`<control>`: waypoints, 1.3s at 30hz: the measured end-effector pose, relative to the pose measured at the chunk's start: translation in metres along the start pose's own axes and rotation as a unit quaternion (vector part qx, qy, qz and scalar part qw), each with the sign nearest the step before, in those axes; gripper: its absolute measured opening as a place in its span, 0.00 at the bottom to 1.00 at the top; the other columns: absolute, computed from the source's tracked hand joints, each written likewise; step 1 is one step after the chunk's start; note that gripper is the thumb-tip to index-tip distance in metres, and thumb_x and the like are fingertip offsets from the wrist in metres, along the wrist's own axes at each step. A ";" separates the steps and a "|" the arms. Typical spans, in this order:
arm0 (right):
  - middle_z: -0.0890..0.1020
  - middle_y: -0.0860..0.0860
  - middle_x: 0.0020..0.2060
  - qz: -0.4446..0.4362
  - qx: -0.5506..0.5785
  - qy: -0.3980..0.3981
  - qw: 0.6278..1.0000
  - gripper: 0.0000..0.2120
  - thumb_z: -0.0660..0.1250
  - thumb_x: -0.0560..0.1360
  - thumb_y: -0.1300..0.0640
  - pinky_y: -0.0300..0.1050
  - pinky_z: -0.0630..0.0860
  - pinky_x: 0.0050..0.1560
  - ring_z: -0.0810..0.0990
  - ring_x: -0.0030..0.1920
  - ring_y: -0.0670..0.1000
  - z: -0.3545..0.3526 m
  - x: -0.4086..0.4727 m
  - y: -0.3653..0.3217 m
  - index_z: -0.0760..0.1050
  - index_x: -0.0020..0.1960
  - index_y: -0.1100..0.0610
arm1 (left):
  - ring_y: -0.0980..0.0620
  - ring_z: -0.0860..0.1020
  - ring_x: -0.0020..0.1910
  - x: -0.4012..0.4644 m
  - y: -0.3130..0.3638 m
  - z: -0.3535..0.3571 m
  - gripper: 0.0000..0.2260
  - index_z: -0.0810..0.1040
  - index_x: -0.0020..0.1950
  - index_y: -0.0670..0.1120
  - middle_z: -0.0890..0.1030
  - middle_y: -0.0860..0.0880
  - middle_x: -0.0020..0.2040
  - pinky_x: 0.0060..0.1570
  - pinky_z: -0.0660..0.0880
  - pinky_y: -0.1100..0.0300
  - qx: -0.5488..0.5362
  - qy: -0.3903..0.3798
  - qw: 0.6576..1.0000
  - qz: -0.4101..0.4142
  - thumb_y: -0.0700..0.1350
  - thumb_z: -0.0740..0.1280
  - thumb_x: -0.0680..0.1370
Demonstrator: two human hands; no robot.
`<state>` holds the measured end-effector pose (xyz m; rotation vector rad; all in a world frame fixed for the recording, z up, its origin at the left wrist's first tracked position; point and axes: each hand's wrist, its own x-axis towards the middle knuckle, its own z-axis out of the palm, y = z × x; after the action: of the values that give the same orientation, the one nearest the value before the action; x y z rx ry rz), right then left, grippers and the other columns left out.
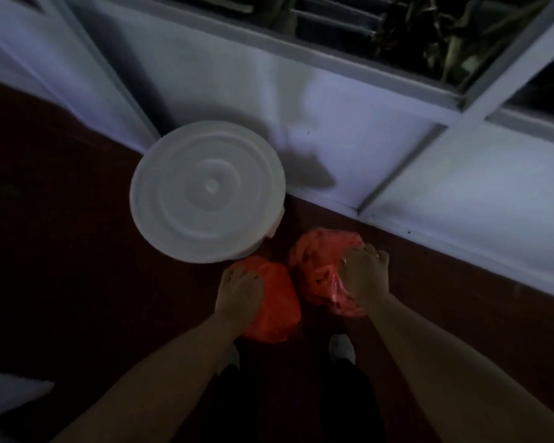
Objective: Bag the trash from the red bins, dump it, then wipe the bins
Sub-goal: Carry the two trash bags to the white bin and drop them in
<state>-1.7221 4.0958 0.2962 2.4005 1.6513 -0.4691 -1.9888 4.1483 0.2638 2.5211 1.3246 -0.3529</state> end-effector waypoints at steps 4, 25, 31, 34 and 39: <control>0.82 0.48 0.52 0.074 0.010 0.019 0.997 0.11 0.61 0.79 0.52 0.52 0.66 0.62 0.75 0.59 0.54 0.011 -0.041 -0.023 0.80 0.54 0.51 | 0.43 0.77 0.53 0.001 -0.014 -0.012 0.06 0.84 0.47 0.49 0.83 0.50 0.49 0.56 0.69 0.49 0.058 0.028 0.994 0.089 0.47 0.69 0.73; 0.80 0.47 0.59 0.338 0.192 -0.046 0.920 0.11 0.59 0.80 0.50 0.56 0.63 0.69 0.70 0.67 0.54 0.260 -0.089 -0.049 0.78 0.58 0.50 | 0.41 0.76 0.58 0.070 0.016 0.160 0.10 0.82 0.56 0.49 0.81 0.47 0.54 0.59 0.71 0.42 0.121 -0.017 0.952 0.280 0.47 0.66 0.77; 0.80 0.48 0.58 0.396 0.223 -0.045 0.890 0.11 0.59 0.80 0.52 0.55 0.65 0.68 0.72 0.65 0.53 0.352 -0.075 -0.061 0.78 0.57 0.51 | 0.45 0.74 0.57 0.109 0.002 0.247 0.10 0.81 0.53 0.51 0.81 0.51 0.53 0.57 0.68 0.50 0.153 -0.037 0.931 0.331 0.49 0.61 0.79; 0.80 0.48 0.59 0.411 0.225 -0.046 0.882 0.11 0.60 0.80 0.52 0.54 0.65 0.70 0.73 0.65 0.53 0.382 -0.072 -0.060 0.78 0.58 0.51 | 0.44 0.75 0.55 0.123 0.000 0.272 0.10 0.81 0.52 0.50 0.80 0.51 0.51 0.55 0.67 0.50 0.172 -0.027 0.923 0.344 0.49 0.61 0.79; 0.79 0.51 0.62 0.432 0.245 -0.071 0.865 0.15 0.59 0.80 0.51 0.55 0.64 0.69 0.71 0.67 0.55 0.398 -0.067 -0.066 0.75 0.64 0.52 | 0.44 0.70 0.62 0.130 0.008 0.281 0.13 0.74 0.62 0.51 0.76 0.50 0.60 0.61 0.65 0.50 0.194 -0.051 0.920 0.336 0.47 0.55 0.81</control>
<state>-1.8656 3.9297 -0.0488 3.0102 0.2720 -0.9163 -1.9354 4.1454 -0.0415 3.0244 0.3038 -0.6189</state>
